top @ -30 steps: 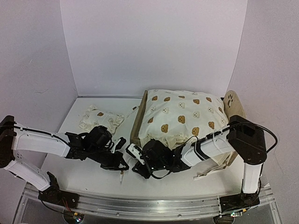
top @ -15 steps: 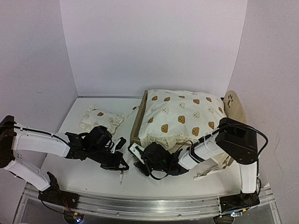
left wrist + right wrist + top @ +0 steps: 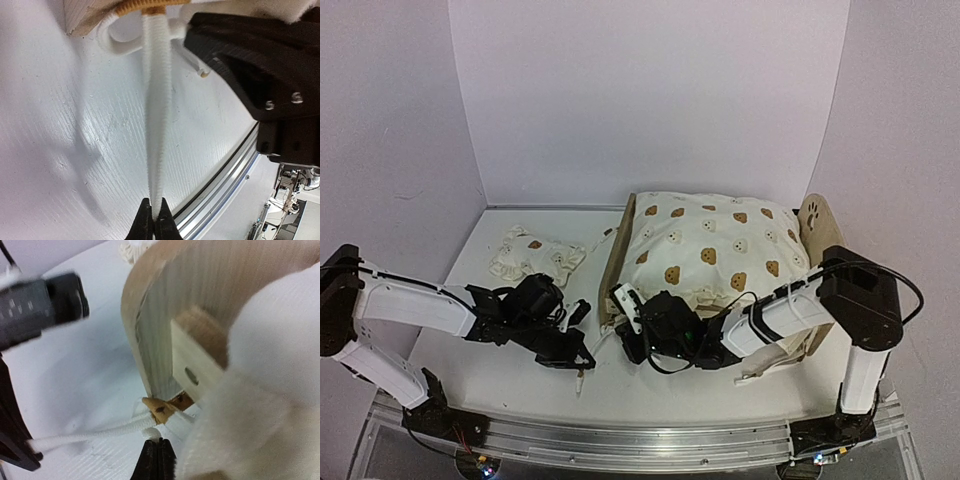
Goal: Set up the pet bed
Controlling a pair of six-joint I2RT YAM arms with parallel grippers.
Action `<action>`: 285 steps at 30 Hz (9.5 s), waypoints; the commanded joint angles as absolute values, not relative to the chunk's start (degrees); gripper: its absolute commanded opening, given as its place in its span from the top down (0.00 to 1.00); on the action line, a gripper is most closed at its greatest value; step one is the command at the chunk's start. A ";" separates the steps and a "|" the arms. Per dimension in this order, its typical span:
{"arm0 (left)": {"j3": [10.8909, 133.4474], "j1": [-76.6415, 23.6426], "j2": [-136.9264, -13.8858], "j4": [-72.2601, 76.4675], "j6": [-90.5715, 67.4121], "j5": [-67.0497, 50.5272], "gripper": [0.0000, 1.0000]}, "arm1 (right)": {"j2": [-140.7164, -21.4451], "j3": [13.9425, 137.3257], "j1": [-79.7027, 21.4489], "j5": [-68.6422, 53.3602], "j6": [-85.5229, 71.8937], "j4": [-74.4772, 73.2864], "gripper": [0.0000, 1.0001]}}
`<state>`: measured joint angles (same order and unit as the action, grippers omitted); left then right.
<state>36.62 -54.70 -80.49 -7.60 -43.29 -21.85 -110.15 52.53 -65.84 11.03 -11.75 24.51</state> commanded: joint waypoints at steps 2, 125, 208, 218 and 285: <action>35.94 -54.67 -80.69 -6.94 -42.32 -22.98 1.00 | -106.27 54.05 -65.42 16.64 -19.35 24.53 1.00; 35.87 -51.53 -85.07 23.69 -6.53 -9.73 0.90 | -118.91 52.93 -52.27 -16.69 -19.73 63.11 1.00; 36.37 -43.68 -86.75 27.69 5.73 -14.22 1.00 | -106.45 51.16 -56.89 -9.76 -28.86 34.15 0.47; 36.25 -43.68 -85.34 27.64 0.66 -12.42 1.00 | -116.15 52.47 -60.57 -3.91 -37.04 41.86 0.32; 28.66 -40.83 -75.23 71.30 -29.16 18.77 1.00 | -122.78 53.85 -61.61 9.00 -29.04 35.51 1.00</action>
<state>27.44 -44.14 -82.02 52.16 -21.93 10.90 -123.90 55.96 -61.43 8.64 -29.65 40.91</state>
